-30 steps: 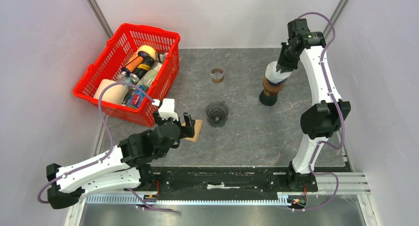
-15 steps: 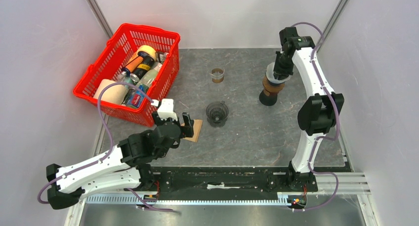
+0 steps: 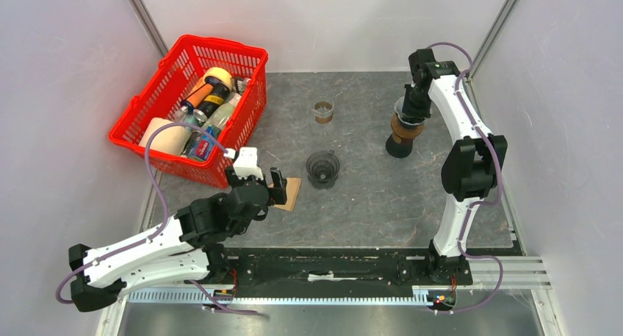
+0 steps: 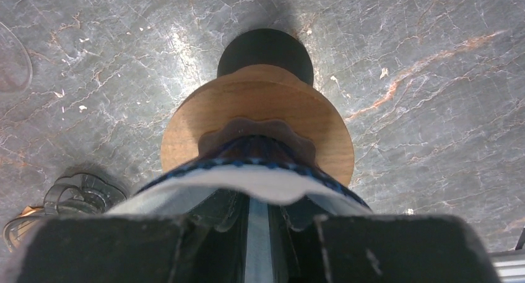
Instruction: Place the coffee filter in the dripper
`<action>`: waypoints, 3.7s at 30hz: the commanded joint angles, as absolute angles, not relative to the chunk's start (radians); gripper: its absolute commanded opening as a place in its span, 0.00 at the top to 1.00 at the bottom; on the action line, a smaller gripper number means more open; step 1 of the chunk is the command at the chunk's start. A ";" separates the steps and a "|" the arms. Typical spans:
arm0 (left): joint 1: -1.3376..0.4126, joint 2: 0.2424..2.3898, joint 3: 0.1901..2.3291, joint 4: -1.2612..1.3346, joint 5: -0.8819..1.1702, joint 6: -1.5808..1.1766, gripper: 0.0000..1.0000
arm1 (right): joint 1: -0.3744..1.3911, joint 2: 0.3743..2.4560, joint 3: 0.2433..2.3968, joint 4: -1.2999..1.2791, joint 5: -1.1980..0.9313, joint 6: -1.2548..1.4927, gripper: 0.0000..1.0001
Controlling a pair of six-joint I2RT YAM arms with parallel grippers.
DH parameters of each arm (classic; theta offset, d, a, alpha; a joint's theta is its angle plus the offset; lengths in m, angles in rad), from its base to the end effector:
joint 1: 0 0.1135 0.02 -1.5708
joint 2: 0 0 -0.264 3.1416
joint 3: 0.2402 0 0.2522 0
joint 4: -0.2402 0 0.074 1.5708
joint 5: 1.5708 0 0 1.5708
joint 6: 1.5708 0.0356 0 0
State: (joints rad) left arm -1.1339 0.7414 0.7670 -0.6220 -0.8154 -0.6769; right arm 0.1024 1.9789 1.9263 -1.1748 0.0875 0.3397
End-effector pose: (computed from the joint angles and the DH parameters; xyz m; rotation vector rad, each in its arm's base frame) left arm 0.0870 -0.1250 0.3028 0.0070 1.9774 -0.2894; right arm 0.4076 0.0388 0.2998 0.3510 2.7656 -0.0131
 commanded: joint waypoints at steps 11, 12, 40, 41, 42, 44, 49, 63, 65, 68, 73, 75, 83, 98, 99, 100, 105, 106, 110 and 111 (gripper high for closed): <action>-1.127 0.732 0.775 -0.642 -0.869 -0.741 0.06 | 0.102 2.014 1.887 -1.127 0.100 0.339 0.78; -1.128 0.731 0.775 -0.646 -0.869 -0.744 0.05 | 0.102 2.015 1.885 -1.125 0.102 0.338 0.78; -1.127 0.678 0.764 -0.659 -0.865 -0.759 0.05 | 0.103 1.939 2.028 -1.196 0.136 0.345 0.73; -1.127 0.673 0.763 -0.659 -0.865 -0.759 0.05 | 0.102 1.936 2.030 -1.199 0.139 0.344 0.72; -1.127 0.669 0.763 -0.660 -0.865 -0.761 0.05 | 0.103 1.933 2.032 -1.199 0.142 0.346 0.71; -1.126 0.663 0.759 -0.660 -0.865 -0.762 0.05 | 0.102 1.926 2.032 -1.200 0.149 0.347 0.70; -1.127 0.662 0.761 -0.660 -0.864 -0.762 0.05 | 0.102 1.914 2.049 -1.200 0.149 0.343 0.68; -1.127 0.669 0.762 -0.659 -0.857 -0.759 0.05 | 0.093 1.803 2.047 -1.128 0.133 0.282 0.43; -1.127 0.671 0.762 -0.660 -0.856 -0.759 0.05 | 0.092 1.768 2.013 -1.085 0.096 0.252 0.37; -1.127 0.671 0.762 -0.660 -0.857 -0.761 0.05 | 0.090 1.718 1.942 -1.004 0.106 0.245 0.23; -1.126 0.670 0.759 -0.660 -0.857 -0.763 0.05 | 0.088 1.713 1.879 -0.906 0.095 0.215 0.03; -1.126 0.673 0.762 -0.660 -0.856 -0.762 0.05 | 0.093 1.715 1.859 -0.841 0.124 0.203 0.03; -1.126 0.686 0.764 -0.664 -0.853 -0.776 0.05 | 0.149 1.643 1.633 -0.480 0.349 0.183 0.03; -1.126 0.664 0.757 -0.689 -0.858 -0.798 0.05 | 0.150 1.541 1.494 -0.371 0.312 0.219 0.04; -1.127 0.662 0.756 -0.689 -0.859 -0.801 0.05 | 0.150 1.532 1.509 -0.381 0.308 0.218 0.04; -1.126 0.663 0.756 -0.688 -0.858 -0.802 0.05 | 0.150 1.523 1.525 -0.396 0.308 0.219 0.03; -1.124 0.668 0.753 -0.690 -0.860 -0.826 0.05 | 0.149 1.493 1.589 -0.518 0.323 0.247 0.03; -1.125 0.668 0.752 -0.691 -0.859 -0.832 0.04 | 0.150 1.483 1.585 -0.530 0.317 0.253 0.03; -1.116 0.669 0.746 -0.703 -0.859 -0.857 0.02 | 0.149 1.408 1.524 -0.546 0.257 0.308 0.03; -1.110 0.671 0.744 -0.710 -0.857 -0.871 0.02 | 0.150 1.386 1.503 -0.547 0.228 0.321 0.03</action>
State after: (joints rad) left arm -1.1267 0.6708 0.7521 -0.7052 -0.8207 -0.7856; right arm 0.1524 1.4792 1.5417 -0.5106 0.2874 0.2550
